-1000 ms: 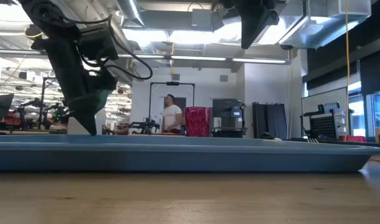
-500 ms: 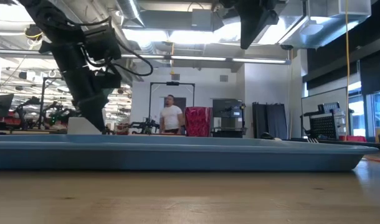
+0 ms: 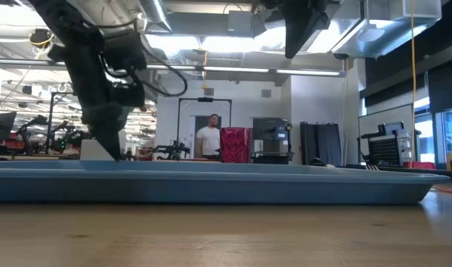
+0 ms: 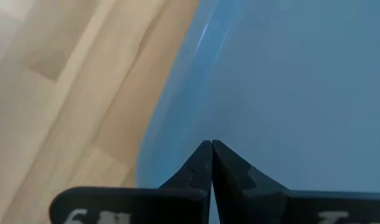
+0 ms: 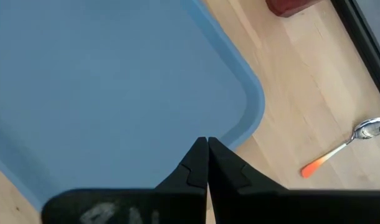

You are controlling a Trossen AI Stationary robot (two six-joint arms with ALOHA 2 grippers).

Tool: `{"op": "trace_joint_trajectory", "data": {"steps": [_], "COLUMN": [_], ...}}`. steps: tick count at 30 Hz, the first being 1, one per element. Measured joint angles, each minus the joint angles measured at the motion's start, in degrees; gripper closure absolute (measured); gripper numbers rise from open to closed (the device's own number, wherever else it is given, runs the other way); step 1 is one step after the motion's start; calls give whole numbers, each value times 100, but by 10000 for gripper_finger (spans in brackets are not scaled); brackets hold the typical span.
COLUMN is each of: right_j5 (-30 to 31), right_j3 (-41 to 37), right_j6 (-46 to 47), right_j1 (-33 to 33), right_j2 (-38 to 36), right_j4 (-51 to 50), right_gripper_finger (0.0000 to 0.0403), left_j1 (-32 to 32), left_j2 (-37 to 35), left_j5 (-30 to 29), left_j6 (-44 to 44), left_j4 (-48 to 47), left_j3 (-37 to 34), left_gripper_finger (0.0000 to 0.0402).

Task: Pick and place plate/cup/fork/spoon on tray
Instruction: Move the blue tray to the center of the table

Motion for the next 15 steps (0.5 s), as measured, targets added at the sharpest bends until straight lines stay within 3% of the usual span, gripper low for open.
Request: {"op": "trace_joint_trajectory", "data": {"steps": [7, 15], "right_j5": [11, 11], "right_j3": [2, 2], "right_j6": [-23, -38], "right_j1": [0, 0], "right_j2": [0, 0], "right_j4": [18, 13], "right_gripper_finger": [399, 399], "left_j1": [210, 259], "left_j2": [651, 750], "left_j5": [20, -142], "left_j6": [39, 466], "left_j4": [21, 490], "left_j3": [20, 11], "left_gripper_finger": [401, 401]}}
